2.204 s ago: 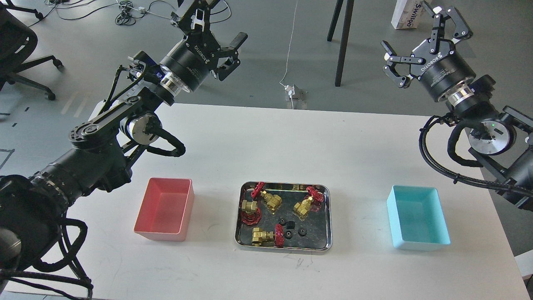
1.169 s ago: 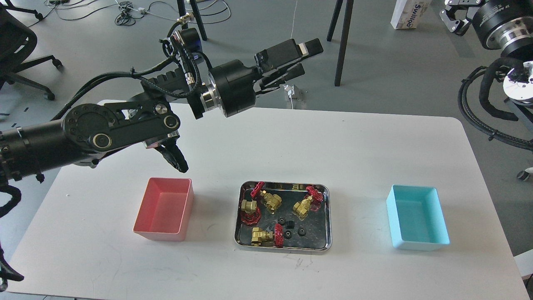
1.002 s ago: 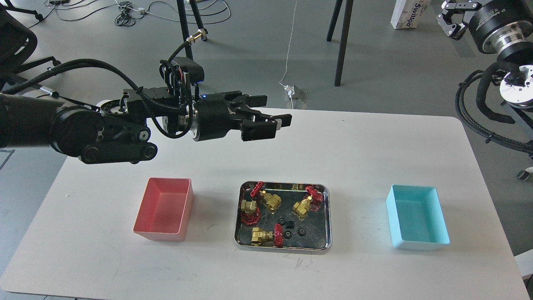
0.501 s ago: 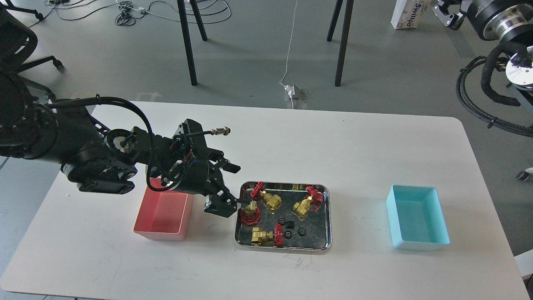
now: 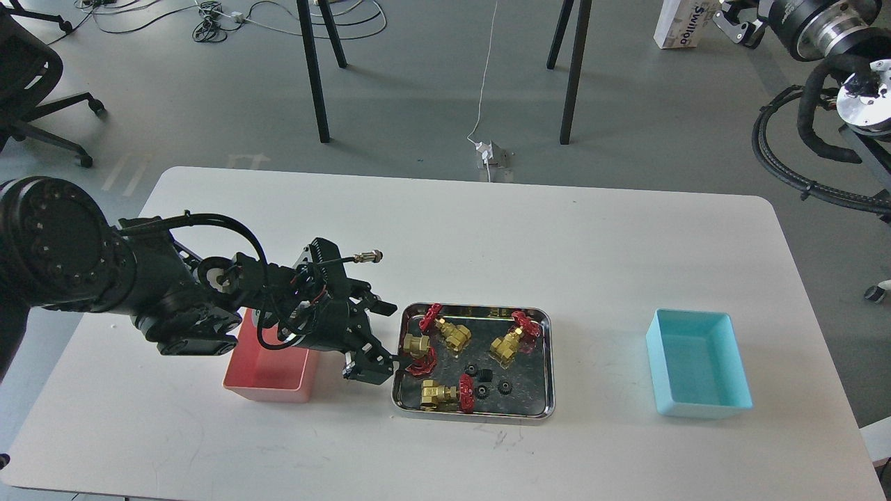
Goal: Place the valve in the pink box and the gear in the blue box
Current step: 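Lower the left gripper onto a red-handled brass valve in the tray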
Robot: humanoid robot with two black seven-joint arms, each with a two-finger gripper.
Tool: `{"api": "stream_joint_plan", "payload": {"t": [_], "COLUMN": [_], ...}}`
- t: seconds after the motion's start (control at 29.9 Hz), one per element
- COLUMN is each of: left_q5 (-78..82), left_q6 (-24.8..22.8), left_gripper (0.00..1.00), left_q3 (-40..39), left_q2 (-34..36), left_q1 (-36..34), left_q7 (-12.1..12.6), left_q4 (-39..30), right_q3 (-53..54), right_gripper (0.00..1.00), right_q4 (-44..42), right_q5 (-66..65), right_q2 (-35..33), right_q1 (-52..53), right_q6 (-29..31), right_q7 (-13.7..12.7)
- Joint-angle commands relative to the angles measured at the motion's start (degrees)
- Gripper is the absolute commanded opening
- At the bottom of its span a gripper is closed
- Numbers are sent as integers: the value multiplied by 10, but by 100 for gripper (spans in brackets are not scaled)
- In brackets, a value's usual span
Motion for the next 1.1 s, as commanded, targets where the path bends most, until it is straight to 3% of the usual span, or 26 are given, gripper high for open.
{"api": "stream_joint_plan", "payload": {"t": [0.0,0.7,1.07], "left_q5": [-1,-1,0], "left_q6": [0,0,0], "left_gripper": [81,72,61], "left_q3": [-1,-43,-43], "left_q2": [-9,-10,-15], "left_q1": [8,32,49], "left_q7": [0,0,0], "left_q4": [1,34,48], "right_q3": [1,5,5], "right_gripper": [100,100,100], "right_q4": [1,1,1], "right_q5": [0,0,0], "right_q2": [0,-1,-1], "right_q1": [-5,-26,-29], "right_q6": [2,23,23], "right_q7": [0,2,2]}}
